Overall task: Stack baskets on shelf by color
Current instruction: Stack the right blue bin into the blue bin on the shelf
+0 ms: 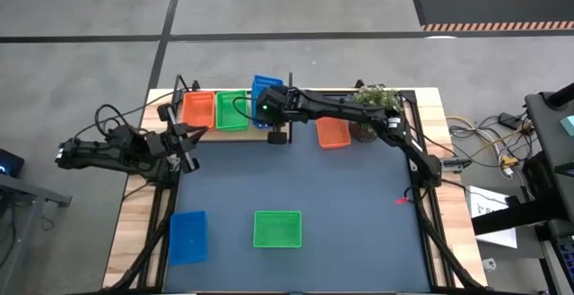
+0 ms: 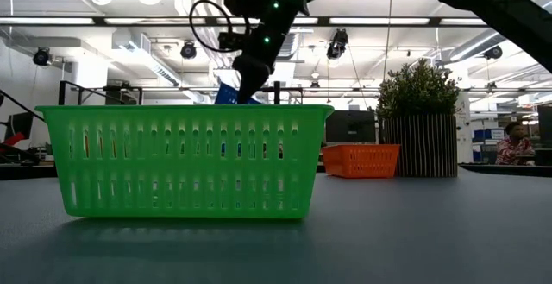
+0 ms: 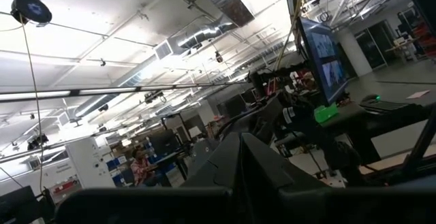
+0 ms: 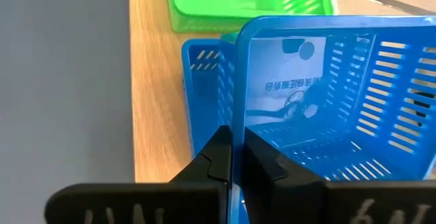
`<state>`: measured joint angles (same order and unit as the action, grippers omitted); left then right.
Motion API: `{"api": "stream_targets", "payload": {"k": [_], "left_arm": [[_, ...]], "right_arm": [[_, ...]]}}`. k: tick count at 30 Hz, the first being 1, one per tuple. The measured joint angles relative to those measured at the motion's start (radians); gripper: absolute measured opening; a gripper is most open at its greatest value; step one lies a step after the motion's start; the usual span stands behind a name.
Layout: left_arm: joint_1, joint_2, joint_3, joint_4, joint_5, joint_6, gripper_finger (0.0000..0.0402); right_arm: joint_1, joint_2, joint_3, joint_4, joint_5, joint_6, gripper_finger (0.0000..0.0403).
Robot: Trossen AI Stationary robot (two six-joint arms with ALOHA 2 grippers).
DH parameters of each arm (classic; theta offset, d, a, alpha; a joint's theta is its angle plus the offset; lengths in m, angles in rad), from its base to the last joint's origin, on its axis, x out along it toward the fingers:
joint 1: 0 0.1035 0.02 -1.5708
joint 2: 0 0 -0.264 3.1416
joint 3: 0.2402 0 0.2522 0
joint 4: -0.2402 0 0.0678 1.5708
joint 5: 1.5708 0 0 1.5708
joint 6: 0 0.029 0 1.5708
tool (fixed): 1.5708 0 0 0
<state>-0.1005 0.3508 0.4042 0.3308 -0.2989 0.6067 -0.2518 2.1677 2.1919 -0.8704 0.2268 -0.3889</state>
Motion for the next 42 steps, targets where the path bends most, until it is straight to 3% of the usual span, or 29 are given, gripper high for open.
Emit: {"api": "stream_targets", "payload": {"k": [10, 16, 26, 35, 42], "left_arm": [[0.0, 0.0, 0.0, 0.001, 0.0, 0.0, 0.0], [0.0, 0.001, 0.0, 0.001, 0.0, 0.0, 0.0], [0.0, 0.001, 0.0, 0.002, 0.003, 0.001, 0.0], [0.0, 0.001, 0.0, 0.006, 0.006, 0.002, 0.0], [0.0, 0.001, 0.001, 0.006, 0.006, 0.002, 0.0]], "right_arm": [[-0.002, 0.001, -0.004, 0.027, 0.0, 0.038, 0.0077], [-0.002, 0.0, -0.004, 0.031, 0.0, 0.036, 0.0092], [0.012, -0.019, 0.051, 0.05, 0.001, 0.0, 0.0062], [-0.024, 0.002, 0.054, 0.258, -0.003, -0.085, 0.0012], [-0.054, 0.055, 0.051, 0.308, -0.076, -0.075, 0.0009]]}}
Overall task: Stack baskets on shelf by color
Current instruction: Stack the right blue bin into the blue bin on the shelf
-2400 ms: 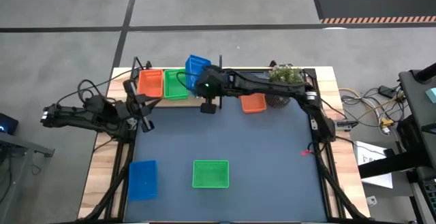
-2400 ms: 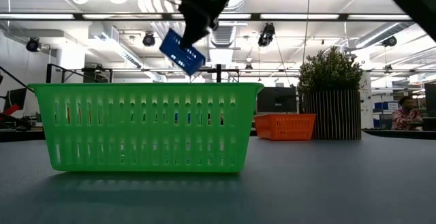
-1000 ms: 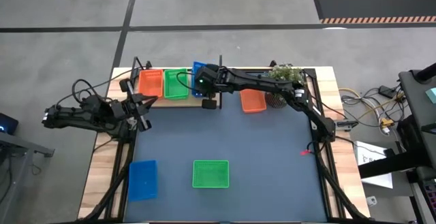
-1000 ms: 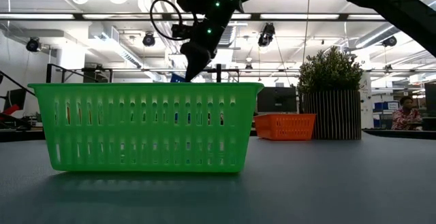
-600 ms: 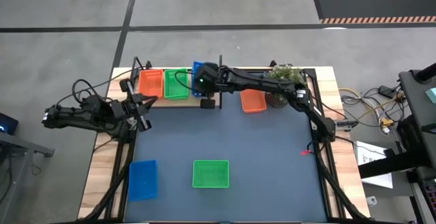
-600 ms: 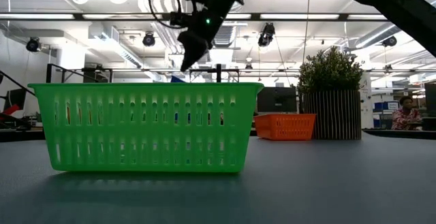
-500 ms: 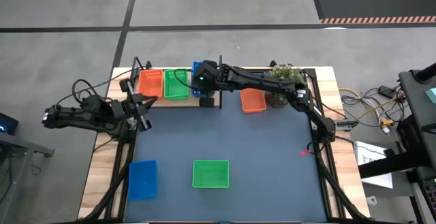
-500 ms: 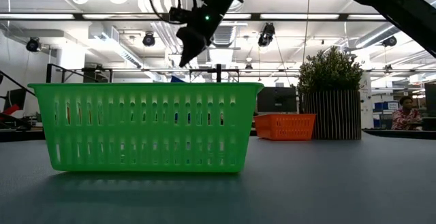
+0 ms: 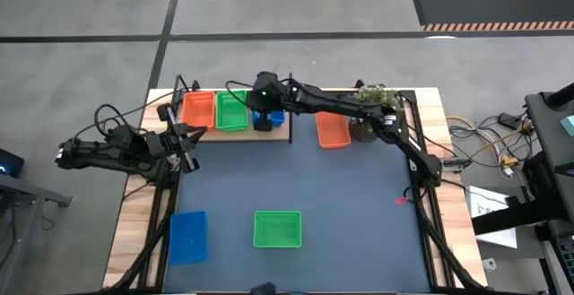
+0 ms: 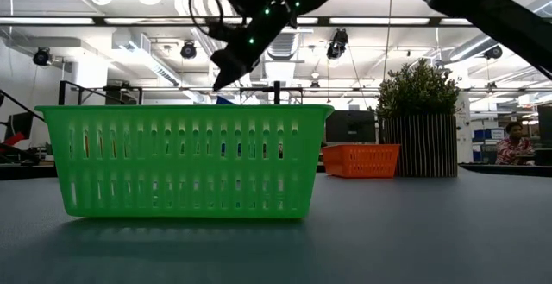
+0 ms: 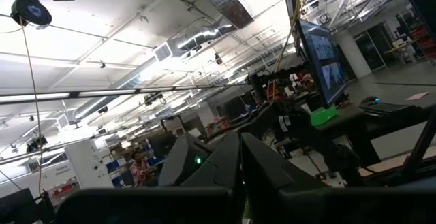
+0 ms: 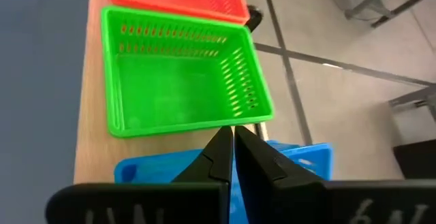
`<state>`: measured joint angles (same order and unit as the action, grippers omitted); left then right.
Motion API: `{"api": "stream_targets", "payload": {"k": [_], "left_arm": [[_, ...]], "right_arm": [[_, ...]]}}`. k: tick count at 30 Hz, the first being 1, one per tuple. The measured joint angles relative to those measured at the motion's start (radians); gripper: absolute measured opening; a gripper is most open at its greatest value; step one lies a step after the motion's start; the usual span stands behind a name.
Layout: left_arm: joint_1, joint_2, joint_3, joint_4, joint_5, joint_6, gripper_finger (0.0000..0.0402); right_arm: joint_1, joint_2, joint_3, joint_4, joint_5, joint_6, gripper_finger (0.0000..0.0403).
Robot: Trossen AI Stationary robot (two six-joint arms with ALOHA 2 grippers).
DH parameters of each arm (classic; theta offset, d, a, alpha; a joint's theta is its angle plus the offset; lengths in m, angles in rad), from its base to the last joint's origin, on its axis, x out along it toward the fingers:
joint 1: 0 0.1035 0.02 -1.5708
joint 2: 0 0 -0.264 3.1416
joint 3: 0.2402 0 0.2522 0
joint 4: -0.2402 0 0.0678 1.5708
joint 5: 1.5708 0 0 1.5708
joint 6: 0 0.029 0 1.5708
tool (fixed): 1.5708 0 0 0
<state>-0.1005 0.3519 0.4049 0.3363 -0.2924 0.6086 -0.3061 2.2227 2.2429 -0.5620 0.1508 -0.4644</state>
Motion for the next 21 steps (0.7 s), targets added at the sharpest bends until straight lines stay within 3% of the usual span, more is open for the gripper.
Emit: {"api": "stream_targets", "payload": {"k": [13, 21], "left_arm": [[0.0, -0.002, 0.001, -0.001, 0.0, 0.0, 0.0], [0.0, -0.001, 0.001, -0.002, 0.0, 0.001, 0.0]], "right_arm": [[0.002, 0.005, 0.028, -0.008, -0.002, -0.005, 0.0008], [0.0, -0.012, 0.028, -0.223, -0.003, 0.005, 0.0008]]}}
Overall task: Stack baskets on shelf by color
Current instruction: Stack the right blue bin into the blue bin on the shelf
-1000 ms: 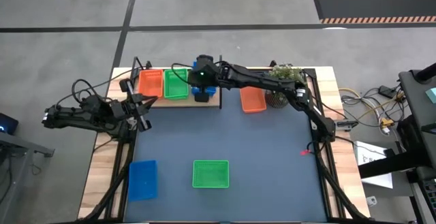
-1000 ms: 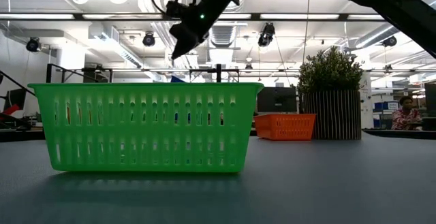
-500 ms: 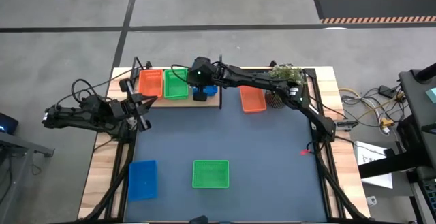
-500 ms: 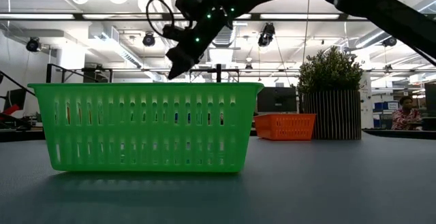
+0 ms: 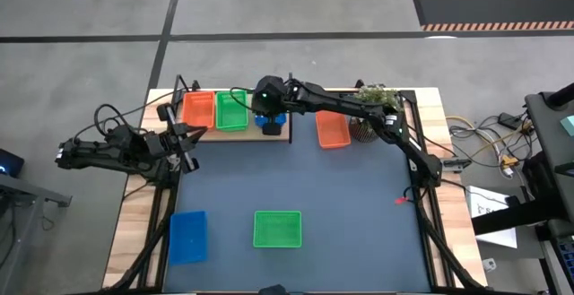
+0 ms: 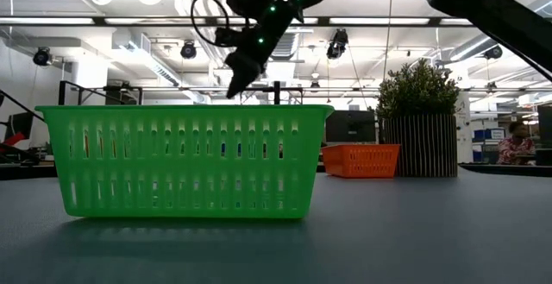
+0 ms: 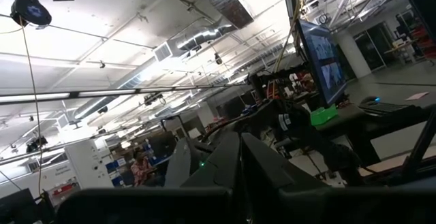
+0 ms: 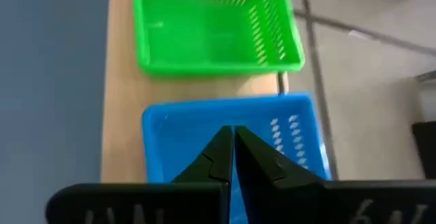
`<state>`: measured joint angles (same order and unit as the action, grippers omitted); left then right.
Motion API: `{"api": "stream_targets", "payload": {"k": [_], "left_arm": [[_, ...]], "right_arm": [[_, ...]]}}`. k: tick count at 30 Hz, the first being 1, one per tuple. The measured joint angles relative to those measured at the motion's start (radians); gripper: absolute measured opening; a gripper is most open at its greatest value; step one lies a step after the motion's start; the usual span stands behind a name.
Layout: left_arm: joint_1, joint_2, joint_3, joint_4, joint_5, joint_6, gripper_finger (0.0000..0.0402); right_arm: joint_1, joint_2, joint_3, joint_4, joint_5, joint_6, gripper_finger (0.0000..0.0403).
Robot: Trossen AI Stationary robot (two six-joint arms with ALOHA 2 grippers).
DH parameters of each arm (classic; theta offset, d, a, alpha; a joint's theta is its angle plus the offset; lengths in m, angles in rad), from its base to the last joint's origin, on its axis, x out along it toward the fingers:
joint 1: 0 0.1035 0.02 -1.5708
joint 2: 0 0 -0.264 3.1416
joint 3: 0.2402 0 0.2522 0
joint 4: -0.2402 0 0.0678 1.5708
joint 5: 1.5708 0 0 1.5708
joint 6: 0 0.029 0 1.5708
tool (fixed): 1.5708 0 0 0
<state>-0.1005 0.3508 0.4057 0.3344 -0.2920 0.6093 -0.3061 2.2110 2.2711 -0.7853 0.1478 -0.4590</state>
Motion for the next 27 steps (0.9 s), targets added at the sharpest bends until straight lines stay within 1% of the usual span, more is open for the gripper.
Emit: {"api": "stream_targets", "payload": {"k": [5, 7, 16, 22, 27], "left_arm": [[0.0, -0.001, 0.0, 0.004, 0.0, 0.0, 0.0], [0.0, -0.001, 0.0, 0.006, 0.0, 0.0, 0.0], [-0.001, 0.002, 0.001, 0.007, 0.001, 0.0, 0.0], [0.0, 0.002, 0.001, 0.008, 0.001, 0.0, 0.0], [0.0, 0.001, 0.001, 0.009, 0.001, 0.0, 0.0]], "right_arm": [[-0.007, 0.025, -0.001, -0.054, -0.018, 0.023, 0.0008], [-0.005, 0.035, -0.001, -0.051, -0.045, 0.03, 0.0008], [0.003, 0.078, -0.002, -0.048, -0.054, 0.047, 0.0008], [0.012, 0.083, -0.002, -0.047, -0.13, 0.068, 0.0008], [0.018, 0.083, -0.002, -0.046, -0.128, 0.069, 0.0008]]}}
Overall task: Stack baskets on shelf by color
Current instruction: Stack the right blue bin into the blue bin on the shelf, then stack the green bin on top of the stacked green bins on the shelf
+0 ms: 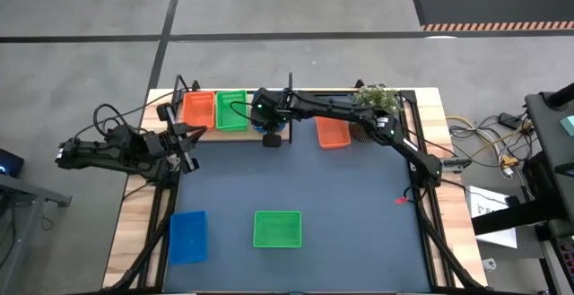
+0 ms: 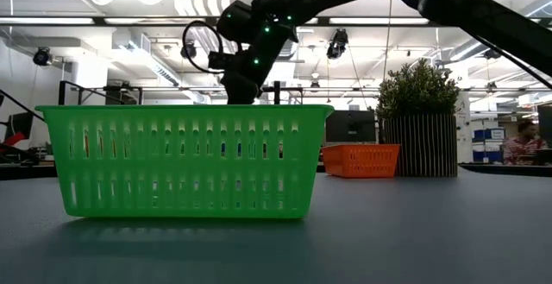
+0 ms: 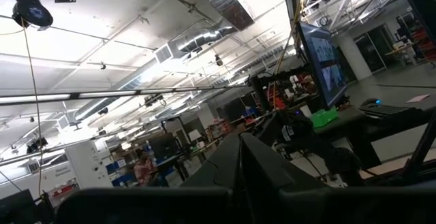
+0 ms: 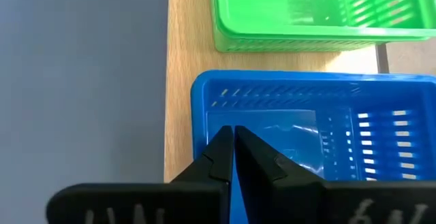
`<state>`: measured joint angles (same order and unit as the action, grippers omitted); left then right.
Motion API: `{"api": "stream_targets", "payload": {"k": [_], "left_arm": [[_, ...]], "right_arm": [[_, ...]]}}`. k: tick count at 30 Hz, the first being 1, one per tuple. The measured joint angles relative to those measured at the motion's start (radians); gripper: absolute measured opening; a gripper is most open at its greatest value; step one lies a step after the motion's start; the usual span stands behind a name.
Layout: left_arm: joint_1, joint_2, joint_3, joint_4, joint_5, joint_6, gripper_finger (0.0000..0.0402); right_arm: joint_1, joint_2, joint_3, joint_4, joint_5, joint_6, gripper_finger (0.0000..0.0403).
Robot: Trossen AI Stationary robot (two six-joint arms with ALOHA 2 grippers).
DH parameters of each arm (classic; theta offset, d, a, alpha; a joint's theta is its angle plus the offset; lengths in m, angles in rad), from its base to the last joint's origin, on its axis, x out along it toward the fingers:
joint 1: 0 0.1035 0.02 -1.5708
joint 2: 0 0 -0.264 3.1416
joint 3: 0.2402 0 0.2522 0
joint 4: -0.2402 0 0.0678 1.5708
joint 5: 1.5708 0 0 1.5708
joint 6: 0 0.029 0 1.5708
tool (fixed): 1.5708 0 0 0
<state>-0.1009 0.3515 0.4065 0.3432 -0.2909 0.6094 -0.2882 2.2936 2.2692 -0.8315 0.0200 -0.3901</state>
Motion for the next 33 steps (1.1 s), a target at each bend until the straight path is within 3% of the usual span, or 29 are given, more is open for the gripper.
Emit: {"api": "stream_targets", "payload": {"k": [11, 16, 21, 27, 33], "left_arm": [[0.0, 0.014, 0.0, 0.0, 0.0, -0.018, 0.0], [0.0, 0.079, 0.0, -0.008, 0.0, -0.121, 0.0], [0.002, 0.176, 0.037, -0.012, -0.036, -0.136, 0.0], [0.005, 0.347, 0.11, -0.038, -0.097, -0.135, 0.0], [0.063, 0.472, 0.251, -0.327, -0.137, -0.26, 0.0]], "right_arm": [[0.01, -0.067, -0.002, -0.038, 0.0, -0.005, 0.0008], [0.055, -0.189, -0.078, -0.082, -0.136, 0.027, 0.0008], [0.144, -0.346, -0.303, 0.047, -0.124, 0.025, 0.0008], [0.219, -0.614, -0.683, 0.308, -0.06, 0.066, 0.0008], [0.274, -0.834, -1.006, 0.535, 0.006, 0.119, 0.0008]]}}
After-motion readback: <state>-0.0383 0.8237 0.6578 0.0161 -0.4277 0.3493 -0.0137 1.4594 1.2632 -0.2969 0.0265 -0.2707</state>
